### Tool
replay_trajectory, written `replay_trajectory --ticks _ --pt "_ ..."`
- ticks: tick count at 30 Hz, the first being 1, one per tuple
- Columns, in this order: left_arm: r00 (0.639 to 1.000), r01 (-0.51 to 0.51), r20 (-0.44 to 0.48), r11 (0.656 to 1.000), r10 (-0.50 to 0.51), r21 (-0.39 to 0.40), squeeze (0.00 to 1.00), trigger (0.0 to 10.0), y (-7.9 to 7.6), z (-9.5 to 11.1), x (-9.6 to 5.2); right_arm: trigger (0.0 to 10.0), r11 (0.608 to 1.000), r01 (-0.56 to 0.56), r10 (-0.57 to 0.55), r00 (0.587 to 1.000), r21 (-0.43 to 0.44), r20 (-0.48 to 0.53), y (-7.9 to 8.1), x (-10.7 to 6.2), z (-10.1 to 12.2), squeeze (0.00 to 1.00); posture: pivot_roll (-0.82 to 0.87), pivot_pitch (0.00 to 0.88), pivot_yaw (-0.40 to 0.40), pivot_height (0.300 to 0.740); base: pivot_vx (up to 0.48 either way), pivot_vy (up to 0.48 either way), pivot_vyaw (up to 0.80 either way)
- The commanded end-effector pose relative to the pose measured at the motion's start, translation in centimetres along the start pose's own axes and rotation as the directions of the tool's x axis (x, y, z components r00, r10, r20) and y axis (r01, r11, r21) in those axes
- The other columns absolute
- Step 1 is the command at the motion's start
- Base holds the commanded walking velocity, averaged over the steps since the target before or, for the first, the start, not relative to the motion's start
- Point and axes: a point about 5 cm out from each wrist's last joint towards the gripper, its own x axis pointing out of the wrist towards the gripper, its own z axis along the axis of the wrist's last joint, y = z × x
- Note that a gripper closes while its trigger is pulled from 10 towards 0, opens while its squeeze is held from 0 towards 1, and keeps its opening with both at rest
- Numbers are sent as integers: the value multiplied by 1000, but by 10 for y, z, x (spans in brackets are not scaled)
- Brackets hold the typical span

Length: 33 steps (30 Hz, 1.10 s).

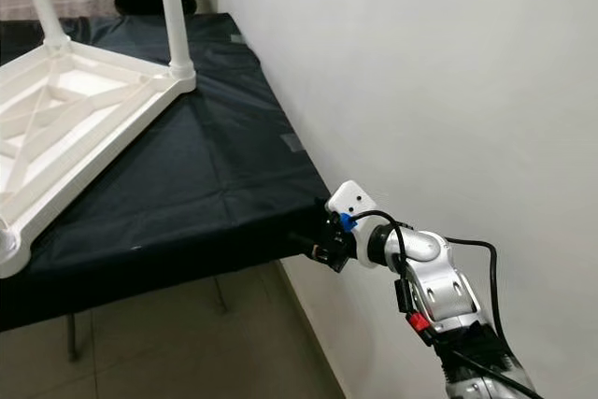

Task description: Building children table

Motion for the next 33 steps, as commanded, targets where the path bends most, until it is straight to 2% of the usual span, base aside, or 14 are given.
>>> replay_trajectory --ticks 1,4,6,7,8,9,11,12,14,20,22,27,31,33 --pt "1000 11 -29 1000 -12 -7 0 10000 -3 -6 -1 10000 1000 -8 8 1000 2 -13 3 1 -5 0 -5 64 -88 740 0 0 0" --pt "999 19 -48 999 -21 -47 0 10000 -11 -10 -4 10000 1000 -4 4 1000 6 -8 3 2 -5 0 -5 66 -88 740 0 0 0" --pt "978 108 -154 975 -138 -192 0 10000 -36 -28 -19 10000 1000 20 -20 1000 -2 14 2 2 -2 0 -9 68 -88 740 0 0 0" --pt "978 108 -154 975 -138 -192 0 10000 -36 -28 -19 10000 1000 20 -20 1000 -2 14 2 2 -2 0 -9 68 -88 740 0 0 0" --pt "948 151 -223 939 -227 -310 0 10000 -51 -41 -30 10000 999 34 -34 999 -2 24 1 3 0 0 -10 69 -86 740 0 0 0" --pt "948 151 -223 939 -227 -310 0 10000 -51 -41 -30 10000 999 34 -34 999 -2 24 1 3 0 0 -10 69 -86 740 0 0 0" --pt "847 258 -300 833 -439 -489 0 10000 -82 -59 -57 10000 999 33 -33 998 7 61 1 4 4 0 -11 70 -86 740 0 0 0" --pt "847 258 -300 833 -439 -489 0 10000 -82 -59 -57 10000 999 33 -33 998 7 61 1 4 4 0 -11 70 -86 740 0 0 0" --pt "734 319 -344 745 -586 -586 0 10000 -106 -73 -90 10000 1000 24 -25 995 5 100 3 7 11 0 -15 71 -86 740 0 0 744" --pt "675 247 -456 760 -580 -601 0 10000 -120 -95 -125 10000 1000 22 -24 989 19 143 10 10 17 0 -25 73 -79 740 0 0 741" --pt "646 177 -521 774 -557 -607 0 10000 -128 -106 -147 10000 995 80 -88 977 52 192 10 12 23 0 -31 76 -77 740 0 0 738" --pt "612 156 -560 779 -558 -607 0 10000 -138 -109 -164 10000 984 152 -169 960 91 224 7 14 26 0 -35 75 -75 740 0 0 740" --pt "551 108 -591 752 -589 -650 0 10000 -157 -107 -187 10000 944 261 -306 920 200 246 1 18 30 0 -40 75 -75 740 0 0 569" --pt "545 53 -600 738 -586 -673 0 10000 -164 -108 -196 10000 905 304 -378 896 298 233 3 23 30 0 -42 75 -74 740 0 0 0"
